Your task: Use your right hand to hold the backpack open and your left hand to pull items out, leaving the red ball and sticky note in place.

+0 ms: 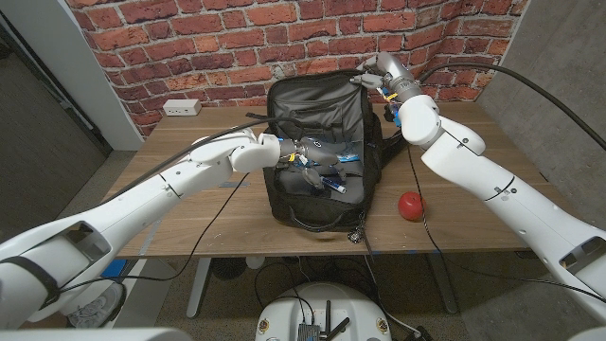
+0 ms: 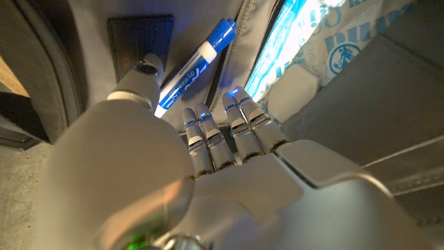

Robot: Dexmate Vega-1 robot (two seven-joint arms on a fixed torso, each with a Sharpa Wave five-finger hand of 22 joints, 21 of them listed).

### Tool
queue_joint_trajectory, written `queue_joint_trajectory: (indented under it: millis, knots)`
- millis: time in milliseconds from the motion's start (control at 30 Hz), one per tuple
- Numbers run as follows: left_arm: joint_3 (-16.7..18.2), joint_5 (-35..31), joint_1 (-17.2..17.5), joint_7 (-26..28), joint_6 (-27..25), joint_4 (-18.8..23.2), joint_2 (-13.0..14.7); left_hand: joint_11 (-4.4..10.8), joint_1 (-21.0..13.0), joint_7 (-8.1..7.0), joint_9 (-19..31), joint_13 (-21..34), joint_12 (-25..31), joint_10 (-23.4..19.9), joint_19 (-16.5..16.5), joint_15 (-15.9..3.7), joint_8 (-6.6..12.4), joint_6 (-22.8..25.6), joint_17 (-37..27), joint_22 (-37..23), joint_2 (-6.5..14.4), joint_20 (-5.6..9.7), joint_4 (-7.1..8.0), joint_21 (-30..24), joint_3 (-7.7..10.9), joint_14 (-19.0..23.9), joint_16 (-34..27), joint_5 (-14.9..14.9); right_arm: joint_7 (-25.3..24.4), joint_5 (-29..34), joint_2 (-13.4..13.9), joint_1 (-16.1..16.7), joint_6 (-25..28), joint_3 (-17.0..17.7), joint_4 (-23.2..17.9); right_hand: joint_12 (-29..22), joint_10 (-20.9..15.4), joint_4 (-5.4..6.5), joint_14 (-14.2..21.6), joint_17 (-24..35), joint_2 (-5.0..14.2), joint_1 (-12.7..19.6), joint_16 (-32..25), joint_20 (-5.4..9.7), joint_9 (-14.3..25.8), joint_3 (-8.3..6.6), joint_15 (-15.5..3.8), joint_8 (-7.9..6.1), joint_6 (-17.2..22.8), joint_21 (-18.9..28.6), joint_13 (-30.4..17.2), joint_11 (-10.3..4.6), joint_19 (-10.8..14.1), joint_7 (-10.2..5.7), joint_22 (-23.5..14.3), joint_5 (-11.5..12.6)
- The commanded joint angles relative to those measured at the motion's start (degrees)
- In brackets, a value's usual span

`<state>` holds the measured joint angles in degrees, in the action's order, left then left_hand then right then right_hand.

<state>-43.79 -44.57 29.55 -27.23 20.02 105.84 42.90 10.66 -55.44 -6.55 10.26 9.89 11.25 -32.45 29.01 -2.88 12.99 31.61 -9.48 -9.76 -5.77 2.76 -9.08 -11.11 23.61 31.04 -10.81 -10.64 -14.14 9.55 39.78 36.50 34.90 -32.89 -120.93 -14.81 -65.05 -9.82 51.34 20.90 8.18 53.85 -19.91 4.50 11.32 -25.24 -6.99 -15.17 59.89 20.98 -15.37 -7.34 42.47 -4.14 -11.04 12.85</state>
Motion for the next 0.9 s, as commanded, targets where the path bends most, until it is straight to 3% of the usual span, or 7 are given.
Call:
queue_joint_trajectory:
  millis: [33, 400, 900]
  knots:
    - [-0.5, -0.8, 0.2, 1.3, 0.2, -0.6, 0.1, 0.04, -0.4, -0.16, 0.3, 0.0, 0.4, -1.2, 0.8, -9.41, 0.4, 1.4, -0.1, -0.1, 0.8, 9.37, -0.06, -0.2, -0.55, 1.2, -0.2, -0.3, -0.3, 0.0, 0.0, 0.2, 0.0, -0.1, -0.3, 0.0, -0.4, 0.2, 0.6, 0.3, 0.64, 0.5, 0.2, 7.15, 0.2, 0.06, -6.37, -0.22, 0.5, 0.4, -0.3, 0.14, 0.1, -0.11, -0.2, 0.3]
    - [-0.8, -2.5, 0.9, 3.8, -0.1, -1.2, -0.1, 0.45, -0.8, -0.46, 0.3, 0.0, 0.4, -2.7, 1.2, -9.66, 0.46, 2.8, -0.2, -0.1, 1.3, 9.36, -0.14, -0.3, -1.13, 2.4, -0.2, -0.3, -0.4, -0.2, -0.1, 0.4, -0.3, 0.0, -0.3, 0.1, -0.5, 0.23, 0.6, 0.4, 0.67, 0.5, 0.3, 7.16, 0.3, 0.09, -6.3, -0.12, 0.6, 0.5, -0.4, 0.09, 0.0, -0.14, -0.2, 0.3]
    - [-1.2, -3.4, 1.2, 4.8, -0.4, -1.4, -0.2, 0.86, -2.7, -0.57, 0.4, 0.1, 0.5, -8.3, 4.2, -10.16, 1.01, 8.6, -0.3, -0.3, 3.3, 9.23, -0.28, -1.0, -2.66, 7.2, -0.4, -0.4, -0.5, -0.2, -0.1, 0.5, -0.6, 0.0, -0.3, 0.2, -0.5, 0.21, 0.6, 0.5, 0.68, 0.6, 0.5, 7.16, 0.3, 0.13, -6.33, 0.06, 0.7, 0.7, -0.4, 0.11, -0.1, -0.12, -0.2, 0.3]
